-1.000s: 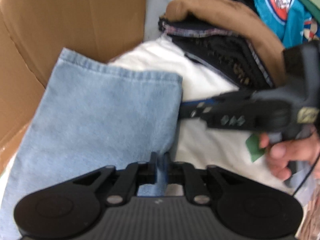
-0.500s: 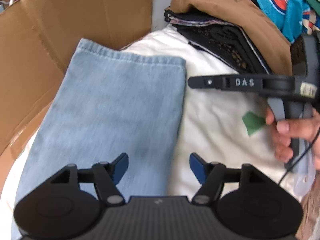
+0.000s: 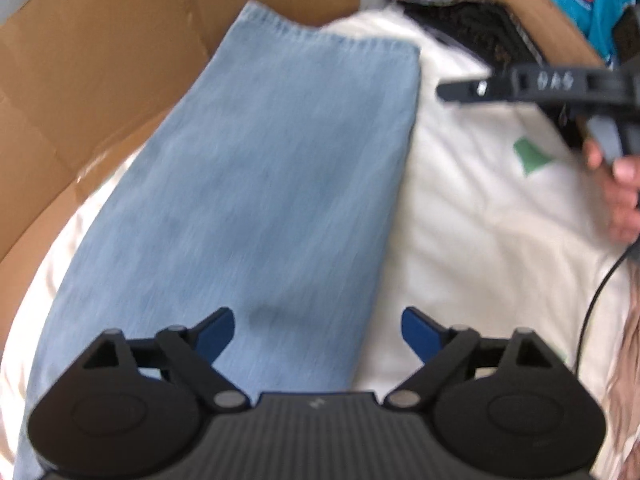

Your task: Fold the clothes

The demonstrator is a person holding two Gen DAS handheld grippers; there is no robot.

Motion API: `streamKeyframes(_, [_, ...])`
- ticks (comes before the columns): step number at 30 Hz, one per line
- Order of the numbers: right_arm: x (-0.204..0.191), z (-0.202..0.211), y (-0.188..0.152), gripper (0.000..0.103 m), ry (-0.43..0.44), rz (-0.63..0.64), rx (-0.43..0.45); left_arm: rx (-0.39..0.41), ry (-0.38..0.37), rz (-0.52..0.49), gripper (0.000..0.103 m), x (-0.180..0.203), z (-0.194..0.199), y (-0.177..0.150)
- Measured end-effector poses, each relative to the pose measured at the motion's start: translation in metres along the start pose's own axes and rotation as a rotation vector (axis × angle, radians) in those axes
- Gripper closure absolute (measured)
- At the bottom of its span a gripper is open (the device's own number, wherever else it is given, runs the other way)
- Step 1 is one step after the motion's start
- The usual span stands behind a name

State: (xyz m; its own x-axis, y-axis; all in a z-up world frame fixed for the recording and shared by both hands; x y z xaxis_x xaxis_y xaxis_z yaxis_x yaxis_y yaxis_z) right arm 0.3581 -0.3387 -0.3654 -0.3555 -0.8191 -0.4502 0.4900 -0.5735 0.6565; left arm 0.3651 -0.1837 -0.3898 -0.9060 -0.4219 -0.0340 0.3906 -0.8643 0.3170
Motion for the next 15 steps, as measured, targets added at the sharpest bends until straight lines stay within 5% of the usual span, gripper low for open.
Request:
streamKeyframes(8, [-0.031, 0.003, -0.021, 0.069, 0.011, 0.029, -0.051, -0.054, 0.067, -0.025, 0.009, -0.001, -0.004, -0.019])
streamKeyframes(15, [-0.063, 0.006, -0.040, 0.069, 0.030, 0.178, -0.110, 0.001, 0.140, 0.003, 0.009, -0.009, -0.001, -0.025])
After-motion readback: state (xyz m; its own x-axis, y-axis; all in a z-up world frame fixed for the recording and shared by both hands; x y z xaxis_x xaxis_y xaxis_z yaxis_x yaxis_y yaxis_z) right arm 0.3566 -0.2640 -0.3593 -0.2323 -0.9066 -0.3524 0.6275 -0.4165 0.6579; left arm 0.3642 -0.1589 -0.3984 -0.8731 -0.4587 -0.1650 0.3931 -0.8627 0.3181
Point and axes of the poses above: each gripper's, at about its wrist camera, not at the fingertips, and z roughly against the way its jaws point, x to its right, y to its top, the point moved 6 cm from there along -z, roughly the way its jaws point, and after that the axes turned 2 degrees about -y, right-handed, at the moved point
